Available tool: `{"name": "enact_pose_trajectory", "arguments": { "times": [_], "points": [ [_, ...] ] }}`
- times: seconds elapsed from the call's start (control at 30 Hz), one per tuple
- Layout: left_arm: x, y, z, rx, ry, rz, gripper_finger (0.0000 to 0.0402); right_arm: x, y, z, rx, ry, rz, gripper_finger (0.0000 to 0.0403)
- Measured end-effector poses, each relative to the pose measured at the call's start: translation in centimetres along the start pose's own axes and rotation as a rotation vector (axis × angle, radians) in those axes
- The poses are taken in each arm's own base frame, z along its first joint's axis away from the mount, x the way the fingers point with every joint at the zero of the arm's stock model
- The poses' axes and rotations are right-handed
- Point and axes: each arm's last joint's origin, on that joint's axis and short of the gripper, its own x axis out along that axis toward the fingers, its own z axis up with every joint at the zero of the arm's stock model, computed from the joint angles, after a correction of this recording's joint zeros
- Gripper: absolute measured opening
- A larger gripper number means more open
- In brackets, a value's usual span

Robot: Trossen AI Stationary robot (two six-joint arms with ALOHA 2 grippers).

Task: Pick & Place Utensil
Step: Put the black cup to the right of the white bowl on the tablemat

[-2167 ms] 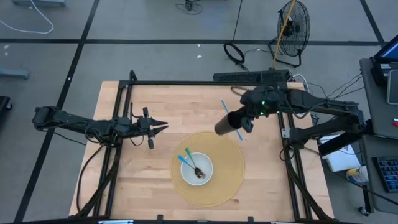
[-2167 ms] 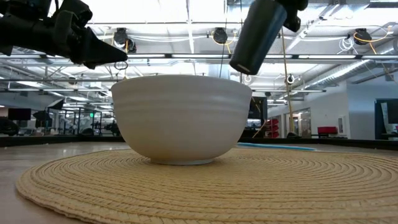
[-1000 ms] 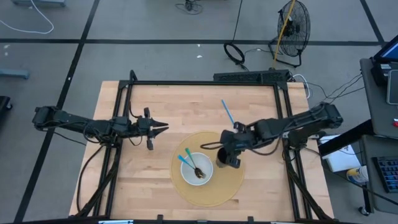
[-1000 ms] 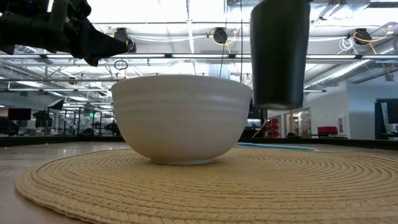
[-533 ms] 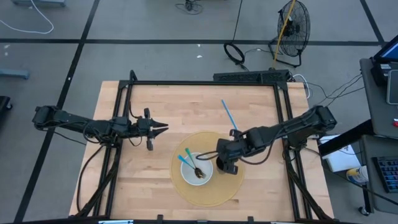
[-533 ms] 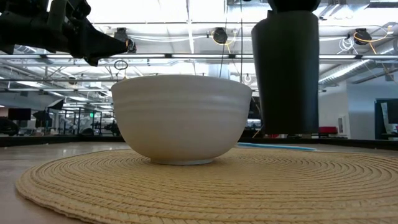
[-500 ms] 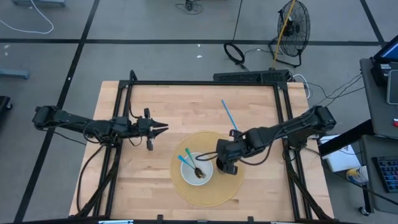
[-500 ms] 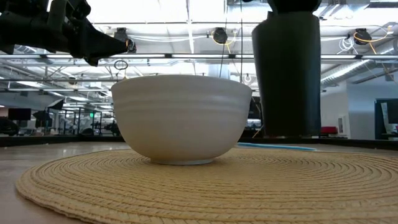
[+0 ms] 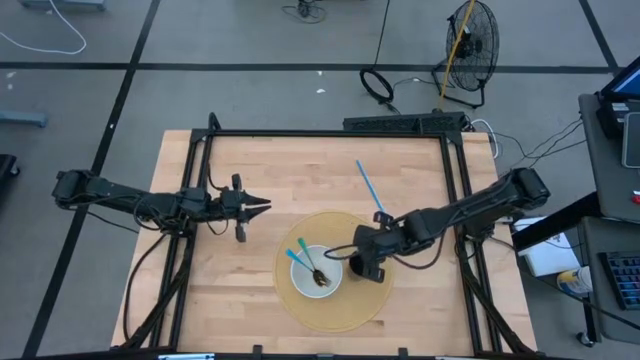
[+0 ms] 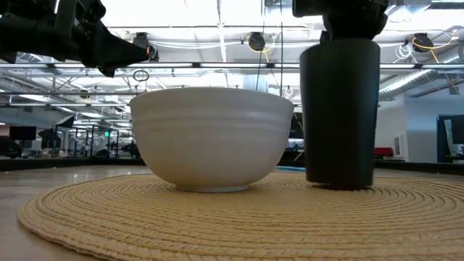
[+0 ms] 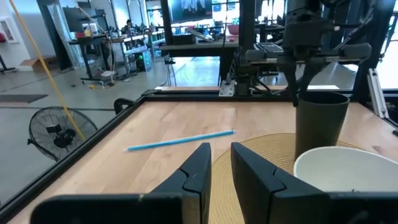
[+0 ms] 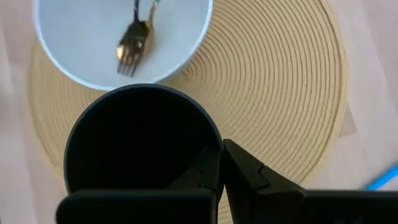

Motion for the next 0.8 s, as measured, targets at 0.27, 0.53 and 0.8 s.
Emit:
{"name": "enact_pose_trajectory", "arguments": {
  "times": [0.27, 0.53, 0.8],
  "points": [
    [0.0, 0.0, 0.1, -0.002, -0.006, 0.000, 0.0067, -0.4, -0.4, -0.5, 0.011, -0.041, 0.031, 0.0003],
    [0.0, 0.0, 0.1, -0.002, -0.006, 0.000, 0.0067, -0.4, -0.6, -0.4, 0.022, -0.026, 0.044, 0.0002],
    [0.0, 0.0, 0.1, -0.002, -0.006, 0.000, 0.0067, -0.3, -1.2, -0.4, 0.039, -0.006, 0.021, 0.0001]
  ]
}}
